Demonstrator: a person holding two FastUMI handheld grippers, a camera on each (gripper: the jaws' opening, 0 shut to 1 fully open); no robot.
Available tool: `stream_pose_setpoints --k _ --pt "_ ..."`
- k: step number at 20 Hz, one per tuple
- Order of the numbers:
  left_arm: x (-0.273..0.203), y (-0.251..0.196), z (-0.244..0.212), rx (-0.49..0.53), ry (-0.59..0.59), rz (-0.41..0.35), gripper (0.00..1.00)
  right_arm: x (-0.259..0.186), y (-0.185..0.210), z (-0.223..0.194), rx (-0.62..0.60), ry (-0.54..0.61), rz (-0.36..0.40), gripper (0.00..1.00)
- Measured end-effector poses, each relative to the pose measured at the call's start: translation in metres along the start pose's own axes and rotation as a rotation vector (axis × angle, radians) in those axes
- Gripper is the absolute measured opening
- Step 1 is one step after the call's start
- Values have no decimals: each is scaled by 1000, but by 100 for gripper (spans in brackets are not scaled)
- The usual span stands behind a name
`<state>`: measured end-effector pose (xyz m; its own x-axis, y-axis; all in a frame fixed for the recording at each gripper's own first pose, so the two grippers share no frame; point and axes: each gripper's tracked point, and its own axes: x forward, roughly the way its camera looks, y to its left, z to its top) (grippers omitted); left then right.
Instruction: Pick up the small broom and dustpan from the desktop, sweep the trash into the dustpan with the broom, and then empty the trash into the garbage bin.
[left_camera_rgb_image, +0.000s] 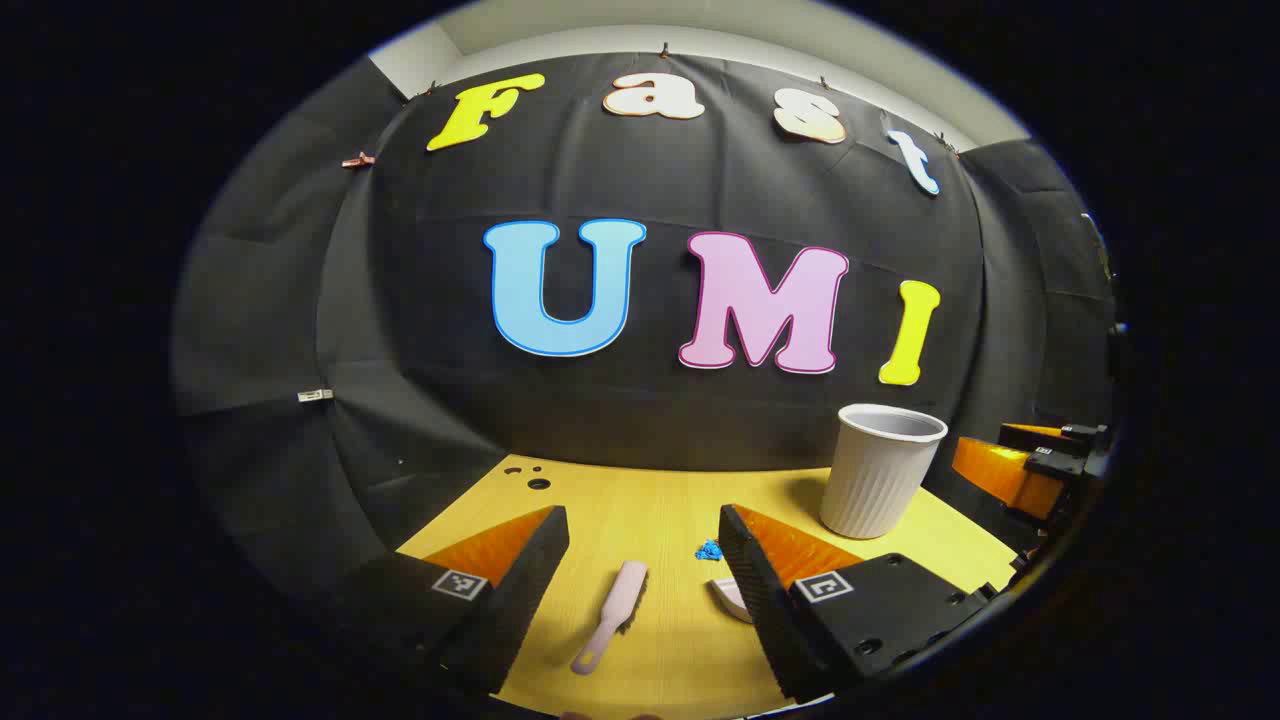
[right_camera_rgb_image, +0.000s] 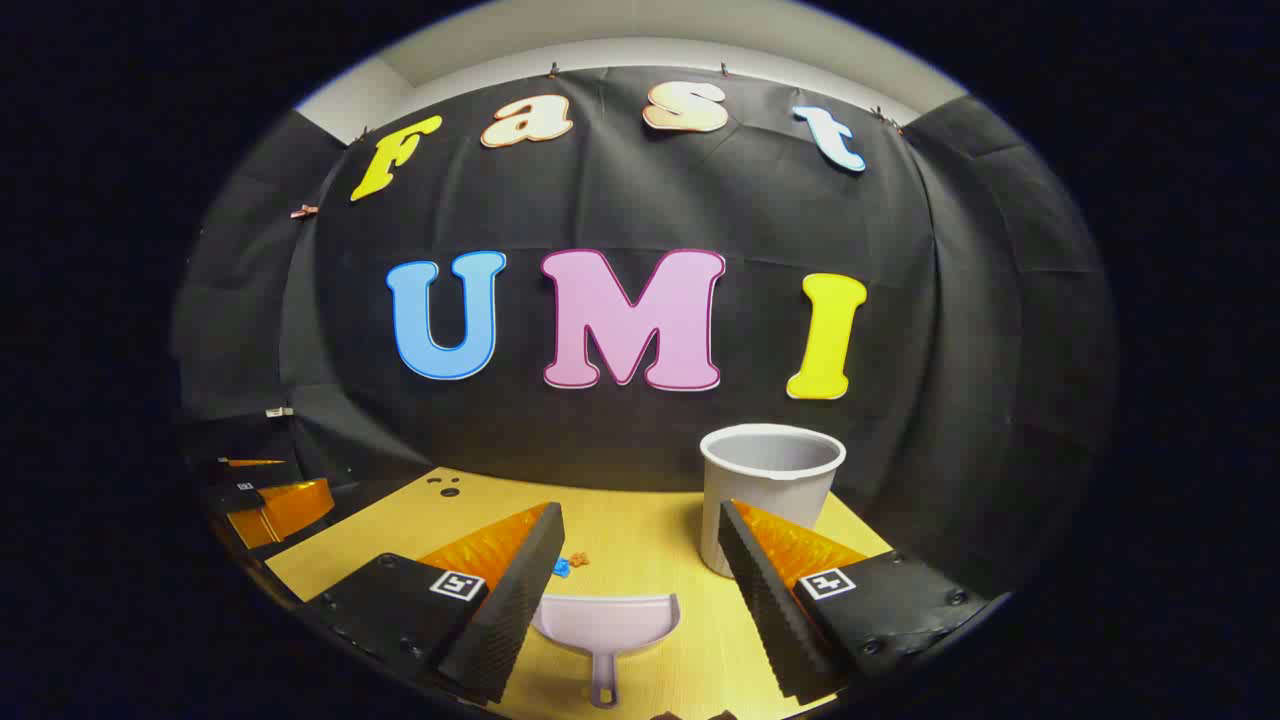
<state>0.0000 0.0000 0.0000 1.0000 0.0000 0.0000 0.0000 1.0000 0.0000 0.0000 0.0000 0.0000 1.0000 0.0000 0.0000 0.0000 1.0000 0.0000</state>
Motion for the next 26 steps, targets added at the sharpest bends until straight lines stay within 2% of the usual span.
stream_pose_setpoints --k 7,10,17,20,26 --pt "-2 7 -20 -14 52 -12 96 5 6 -17 4 60 14 97" --pt "-3 5 -24 -77 76 -36 95 6 7 -29 -10 104 14 97" --pt "-10 21 -37 -83 108 10 95 12 13 -67 6 217 37 97" --pt "-11 20 -48 -108 140 15 95 18 8 -94 -19 307 30 97" --pt "-9 34 -61 -149 172 78 96 25 12 -146 -56 473 46 98"
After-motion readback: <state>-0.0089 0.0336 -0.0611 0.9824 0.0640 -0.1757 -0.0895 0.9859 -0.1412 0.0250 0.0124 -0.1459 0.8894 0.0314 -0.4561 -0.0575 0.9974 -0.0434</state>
